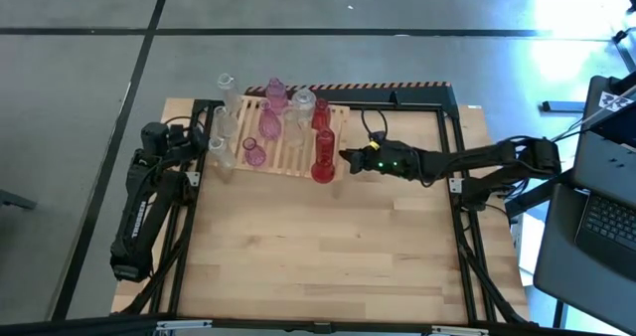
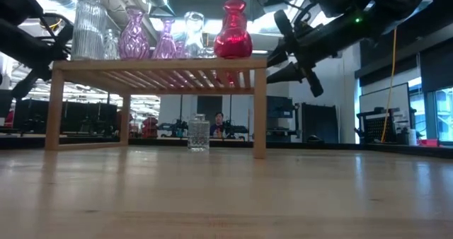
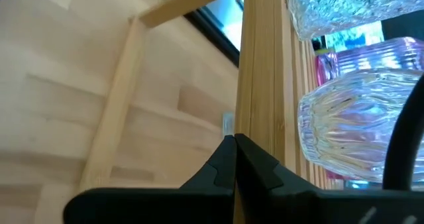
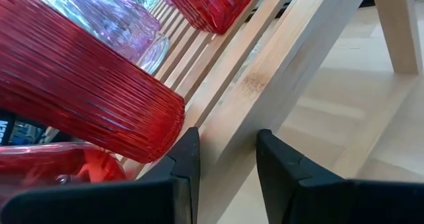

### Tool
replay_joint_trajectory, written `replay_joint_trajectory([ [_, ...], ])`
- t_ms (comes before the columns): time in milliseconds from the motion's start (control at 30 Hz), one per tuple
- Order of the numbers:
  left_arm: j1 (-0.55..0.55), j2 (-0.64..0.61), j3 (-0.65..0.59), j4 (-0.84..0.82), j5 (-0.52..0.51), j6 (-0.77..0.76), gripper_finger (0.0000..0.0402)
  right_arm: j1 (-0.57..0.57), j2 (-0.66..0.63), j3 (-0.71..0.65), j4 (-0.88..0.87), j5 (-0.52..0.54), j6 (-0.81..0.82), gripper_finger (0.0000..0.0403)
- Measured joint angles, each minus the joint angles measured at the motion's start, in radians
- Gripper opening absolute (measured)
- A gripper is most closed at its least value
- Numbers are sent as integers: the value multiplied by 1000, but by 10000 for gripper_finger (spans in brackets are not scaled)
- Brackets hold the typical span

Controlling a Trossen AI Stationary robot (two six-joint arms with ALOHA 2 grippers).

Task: Sort vases onto shelf
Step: Move the shelf to the center of the table

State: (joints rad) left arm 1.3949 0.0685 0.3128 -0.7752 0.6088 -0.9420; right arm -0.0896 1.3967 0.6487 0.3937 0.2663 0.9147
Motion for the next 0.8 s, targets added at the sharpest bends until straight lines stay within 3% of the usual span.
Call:
replay_joint_trajectory([
  [300,-4,1,89,-206,70,83,0,26,-34,2,-65,20,20,92],
  [800,-24,2,104,-220,77,98,0,166,-35,2,-90,98,101,92],
])
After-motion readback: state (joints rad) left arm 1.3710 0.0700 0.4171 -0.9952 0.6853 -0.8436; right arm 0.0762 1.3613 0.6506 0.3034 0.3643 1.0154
